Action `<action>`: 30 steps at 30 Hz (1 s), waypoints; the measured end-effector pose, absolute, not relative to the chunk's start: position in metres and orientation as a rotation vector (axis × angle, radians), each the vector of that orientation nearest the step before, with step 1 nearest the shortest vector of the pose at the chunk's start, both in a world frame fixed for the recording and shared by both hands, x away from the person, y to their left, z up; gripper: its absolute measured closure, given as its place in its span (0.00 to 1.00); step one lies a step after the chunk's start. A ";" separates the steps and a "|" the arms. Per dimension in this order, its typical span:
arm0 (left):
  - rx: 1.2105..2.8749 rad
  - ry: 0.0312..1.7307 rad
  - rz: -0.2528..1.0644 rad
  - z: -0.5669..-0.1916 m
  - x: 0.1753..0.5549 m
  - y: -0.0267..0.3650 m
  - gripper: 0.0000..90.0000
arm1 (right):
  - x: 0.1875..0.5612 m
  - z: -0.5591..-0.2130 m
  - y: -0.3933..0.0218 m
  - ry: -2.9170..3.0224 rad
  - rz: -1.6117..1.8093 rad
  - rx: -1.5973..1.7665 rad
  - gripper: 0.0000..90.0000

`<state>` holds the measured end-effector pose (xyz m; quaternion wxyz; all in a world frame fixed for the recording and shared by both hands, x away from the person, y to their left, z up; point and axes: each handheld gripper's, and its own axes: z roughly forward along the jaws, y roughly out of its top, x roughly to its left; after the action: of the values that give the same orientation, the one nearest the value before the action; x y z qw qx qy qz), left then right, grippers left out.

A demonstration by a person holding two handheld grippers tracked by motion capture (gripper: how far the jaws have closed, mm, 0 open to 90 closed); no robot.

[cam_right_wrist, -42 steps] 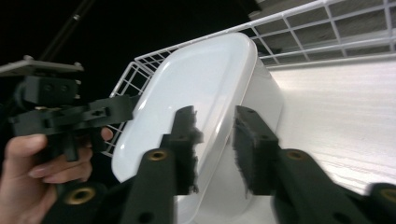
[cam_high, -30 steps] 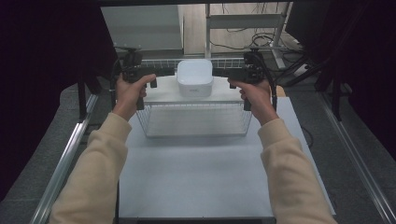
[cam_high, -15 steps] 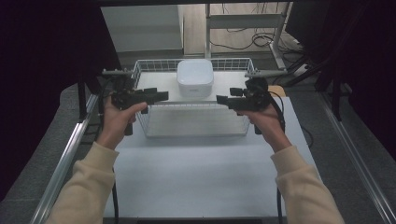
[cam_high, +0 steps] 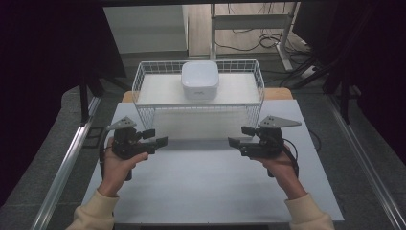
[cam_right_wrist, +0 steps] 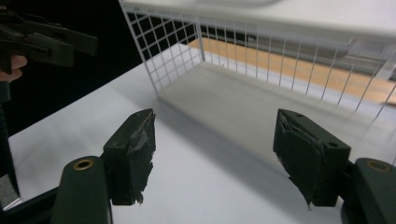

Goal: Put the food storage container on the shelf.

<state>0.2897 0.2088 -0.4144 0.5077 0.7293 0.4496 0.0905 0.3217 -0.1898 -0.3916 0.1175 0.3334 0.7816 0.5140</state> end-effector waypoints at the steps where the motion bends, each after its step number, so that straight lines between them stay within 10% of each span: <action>1: 1.759 1.084 0.210 -0.419 0.287 0.209 0.35 | 0.319 -0.395 -0.191 2.288 1.499 0.975 0.32; 30: 1.870 1.175 0.244 -0.481 0.254 0.221 0.29 | 0.292 -0.472 -0.213 2.359 1.356 1.032 0.28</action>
<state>0.2543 0.2206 -0.4809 0.4440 0.7542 0.4738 0.0983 0.2917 -0.2133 -0.4724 0.1157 0.3522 0.8053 0.4628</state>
